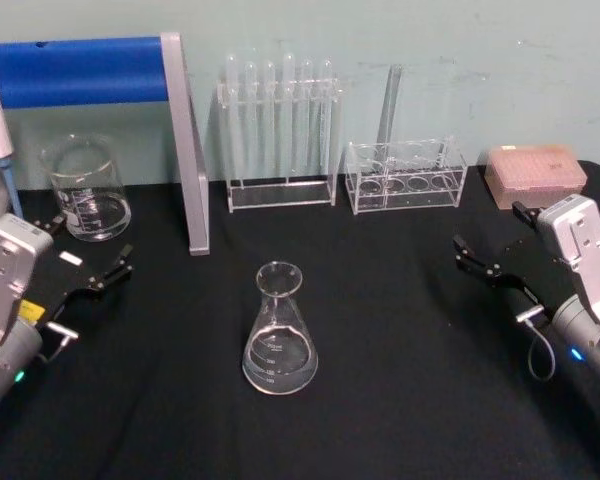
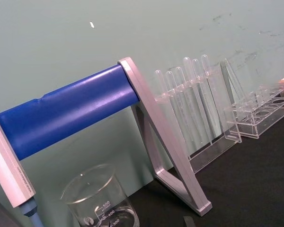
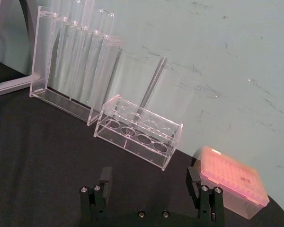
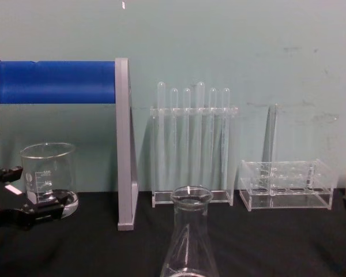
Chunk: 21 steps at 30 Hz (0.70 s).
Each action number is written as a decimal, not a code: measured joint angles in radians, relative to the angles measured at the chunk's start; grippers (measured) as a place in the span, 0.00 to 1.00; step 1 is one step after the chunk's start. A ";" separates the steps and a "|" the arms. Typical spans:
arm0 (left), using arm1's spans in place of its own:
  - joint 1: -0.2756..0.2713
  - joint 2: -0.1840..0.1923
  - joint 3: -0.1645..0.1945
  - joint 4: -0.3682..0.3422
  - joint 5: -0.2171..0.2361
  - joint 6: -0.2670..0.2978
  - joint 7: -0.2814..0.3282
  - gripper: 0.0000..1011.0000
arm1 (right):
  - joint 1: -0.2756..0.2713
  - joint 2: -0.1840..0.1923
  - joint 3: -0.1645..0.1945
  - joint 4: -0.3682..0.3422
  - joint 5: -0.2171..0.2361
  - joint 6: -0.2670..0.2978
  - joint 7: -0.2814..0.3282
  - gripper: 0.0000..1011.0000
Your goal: Grasp the erlenmeyer flask with one hand, shake it three times, then place it back.
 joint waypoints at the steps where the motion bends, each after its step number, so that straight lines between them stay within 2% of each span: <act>1: 0.000 0.000 0.000 0.000 0.000 0.000 0.000 0.99 | 0.000 0.000 0.000 0.000 0.000 0.000 0.000 0.99; 21: 0.000 0.000 0.000 0.000 0.000 0.000 0.000 0.99 | 0.000 0.000 0.000 0.000 0.000 0.000 0.000 0.99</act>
